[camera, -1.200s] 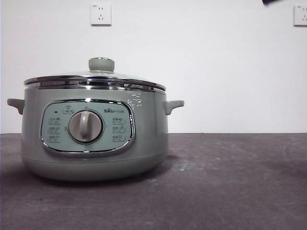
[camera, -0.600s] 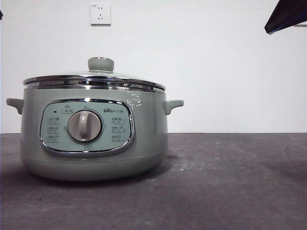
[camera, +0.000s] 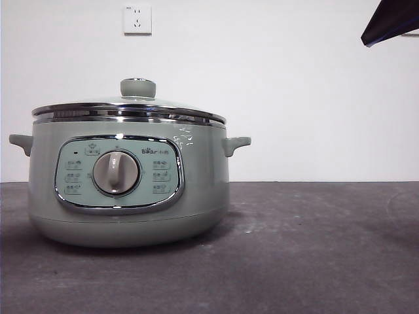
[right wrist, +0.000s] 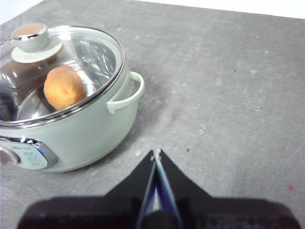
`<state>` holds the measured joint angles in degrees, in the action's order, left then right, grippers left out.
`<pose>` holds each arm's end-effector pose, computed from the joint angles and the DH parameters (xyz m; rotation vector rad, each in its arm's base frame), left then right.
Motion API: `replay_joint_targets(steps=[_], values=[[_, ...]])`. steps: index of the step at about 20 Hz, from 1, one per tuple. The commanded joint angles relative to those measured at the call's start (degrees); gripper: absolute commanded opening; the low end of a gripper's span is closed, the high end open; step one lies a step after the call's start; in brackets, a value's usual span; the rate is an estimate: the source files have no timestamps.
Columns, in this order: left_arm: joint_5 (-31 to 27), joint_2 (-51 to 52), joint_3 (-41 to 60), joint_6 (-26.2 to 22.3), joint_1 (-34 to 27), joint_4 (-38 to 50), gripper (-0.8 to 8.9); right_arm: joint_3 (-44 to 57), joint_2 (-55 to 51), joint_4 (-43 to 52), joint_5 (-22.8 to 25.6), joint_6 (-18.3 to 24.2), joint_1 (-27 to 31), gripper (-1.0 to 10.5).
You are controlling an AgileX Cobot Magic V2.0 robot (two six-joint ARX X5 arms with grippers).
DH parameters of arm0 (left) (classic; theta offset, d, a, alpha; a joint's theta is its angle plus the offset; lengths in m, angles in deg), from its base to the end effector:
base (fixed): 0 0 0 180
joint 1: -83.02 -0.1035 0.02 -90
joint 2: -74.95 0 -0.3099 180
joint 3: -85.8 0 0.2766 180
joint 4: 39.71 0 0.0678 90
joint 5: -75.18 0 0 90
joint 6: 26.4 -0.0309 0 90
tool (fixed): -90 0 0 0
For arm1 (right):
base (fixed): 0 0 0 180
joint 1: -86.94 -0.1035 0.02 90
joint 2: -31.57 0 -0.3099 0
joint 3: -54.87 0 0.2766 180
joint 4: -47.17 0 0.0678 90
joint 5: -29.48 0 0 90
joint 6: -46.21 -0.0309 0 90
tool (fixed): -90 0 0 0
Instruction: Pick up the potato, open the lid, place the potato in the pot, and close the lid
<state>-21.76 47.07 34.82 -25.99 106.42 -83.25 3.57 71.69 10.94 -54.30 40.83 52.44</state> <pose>0.0866 -0.0334 0.3225 0.0866 0.3465 -0.2830 0.1203 0.0786 0.3151 -0.0630 0.4360 0.4653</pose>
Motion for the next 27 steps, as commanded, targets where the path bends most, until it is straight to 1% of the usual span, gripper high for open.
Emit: replay_joint_targets(steps=[1, 3, 6, 7, 10, 12, 14, 27], values=[[-0.07, 6.16, 8.41, -0.96, -5.9, 6.93, -0.03, 0.48, -0.04, 0.44, 0.17, -0.68, -0.04, -0.2], [-0.02, 12.72, 16.81, -0.81, -11.5, 13.03, -0.03, 0.48, -0.04, 0.44, 0.15, -0.68, -0.04, -0.2], [0.15, 21.7, 27.12, 0.7, -18.99, 16.24, -0.03, 0.48, -0.04, 0.44, 0.15, -0.68, -0.04, -0.2], [0.22, 23.76, 29.42, 1.14, -20.57, 16.76, -0.03, 0.48, -0.04, 0.44, 0.17, -0.68, -0.04, -0.2], [3.13, 27.76, 34.8, 1.36, -23.8, 17.29, -0.03, 0.48, -0.04, 0.44, 0.15, -0.68, -0.04, -0.2], [4.48, 27.76, 36.68, 1.36, -24.46, 17.79, -0.03, 0.48, -0.04, 0.42, 0.15, -0.68, -0.04, -0.2], [4.68, 27.76, 37.75, 1.44, -24.59, 19.37, -0.03, 0.48, -0.04, 0.42, 0.2, -0.68, -0.04, -0.2], [4.94, 27.76, 37.79, 1.44, -24.59, 19.41, -0.03, 0.48, -0.04, 0.26, 0.17, -0.68, -0.04, -0.2]])
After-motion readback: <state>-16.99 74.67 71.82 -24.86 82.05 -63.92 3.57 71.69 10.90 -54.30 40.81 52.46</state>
